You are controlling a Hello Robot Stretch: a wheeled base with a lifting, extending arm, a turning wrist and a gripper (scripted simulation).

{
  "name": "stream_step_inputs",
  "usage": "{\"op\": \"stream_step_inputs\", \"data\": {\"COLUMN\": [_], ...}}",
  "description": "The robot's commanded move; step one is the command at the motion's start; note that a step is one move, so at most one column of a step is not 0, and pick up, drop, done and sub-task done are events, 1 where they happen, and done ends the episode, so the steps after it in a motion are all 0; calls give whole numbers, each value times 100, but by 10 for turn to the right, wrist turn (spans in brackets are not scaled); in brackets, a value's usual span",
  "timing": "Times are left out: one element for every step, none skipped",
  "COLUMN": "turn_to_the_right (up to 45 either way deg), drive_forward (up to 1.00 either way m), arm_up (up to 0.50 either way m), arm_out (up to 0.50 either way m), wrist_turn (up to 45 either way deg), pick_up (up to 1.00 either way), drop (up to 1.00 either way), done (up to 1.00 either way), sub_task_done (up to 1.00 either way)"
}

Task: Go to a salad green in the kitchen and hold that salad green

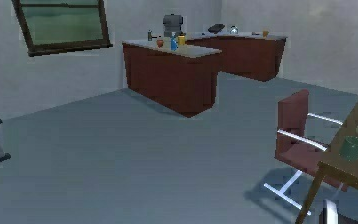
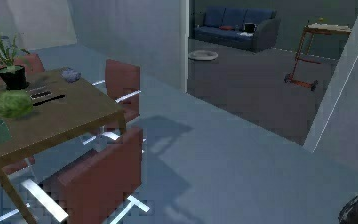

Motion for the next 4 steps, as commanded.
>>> {"op": "stream_step_inputs", "data": {"turn_to_the_right": [30,0,30,0], "drive_forward": [0,20,0,100], "arm_up": [0,0,0,0], "arm_out": [0,0,0,0], "wrist_turn": [0,0,0,0], "pick_up": [0,0,0,0], "drop": [0,0,0,0], "done": [0,0,0,0], "sub_task_done": [0,0,0,0]}}
